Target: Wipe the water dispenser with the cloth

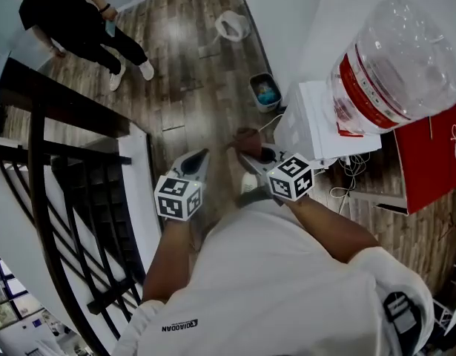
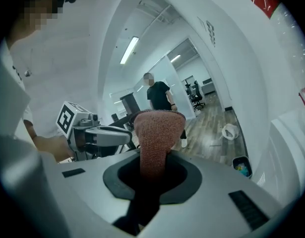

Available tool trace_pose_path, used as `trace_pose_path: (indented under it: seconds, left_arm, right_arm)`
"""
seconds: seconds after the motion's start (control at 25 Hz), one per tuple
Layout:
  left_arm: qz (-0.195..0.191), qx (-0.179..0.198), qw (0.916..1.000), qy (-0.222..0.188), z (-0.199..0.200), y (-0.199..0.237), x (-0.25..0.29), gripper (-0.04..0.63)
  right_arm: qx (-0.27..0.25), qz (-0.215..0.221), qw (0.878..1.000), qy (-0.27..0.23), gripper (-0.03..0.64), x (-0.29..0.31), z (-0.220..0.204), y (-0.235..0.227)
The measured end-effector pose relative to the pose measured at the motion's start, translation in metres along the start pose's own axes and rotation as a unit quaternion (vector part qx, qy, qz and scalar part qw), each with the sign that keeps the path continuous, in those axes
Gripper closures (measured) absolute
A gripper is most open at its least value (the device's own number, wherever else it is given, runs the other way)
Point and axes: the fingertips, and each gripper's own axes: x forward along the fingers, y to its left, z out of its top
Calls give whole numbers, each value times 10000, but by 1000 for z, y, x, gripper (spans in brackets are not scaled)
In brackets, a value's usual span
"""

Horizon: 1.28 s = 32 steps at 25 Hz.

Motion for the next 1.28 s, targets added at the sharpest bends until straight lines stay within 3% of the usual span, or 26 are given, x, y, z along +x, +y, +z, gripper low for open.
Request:
trace_pose_path:
  seconds: [0.2, 0.4, 0.52, 0.72, 0.84, 1.04, 1.28]
  left_arm:
    - [-412, 381, 9983, 176, 44, 29, 72, 606]
    - [-1070, 799, 9900, 443, 71, 34, 112, 606]
    - [-1496, 1104, 9806, 618, 81, 27, 141, 606]
    - [-2311, 1631, 9553, 859, 98, 19, 190, 606]
    - [-2859, 1975, 9327, 962, 110, 18, 212, 606]
    - [-3745, 2606, 8821, 1171, 122, 26, 233, 606]
    - [-4497, 3151, 8257, 1291, 133, 40, 245, 606]
  right_arm:
    - [304, -423, 9978, -403, 561, 24, 30, -67]
    - [617, -1126, 9895, -667, 561, 15, 41, -102]
    - [719, -1625, 9806, -828, 561, -3, 38, -123]
    - [1034, -2593, 9538, -1110, 561, -27, 32, -149]
    - [1230, -3246, 9286, -1311, 561, -31, 32, -160]
    - [1778, -4189, 8733, -1741, 561, -21, 31, -166]
    - [2599, -5007, 7864, -2517, 561, -11, 20, -146]
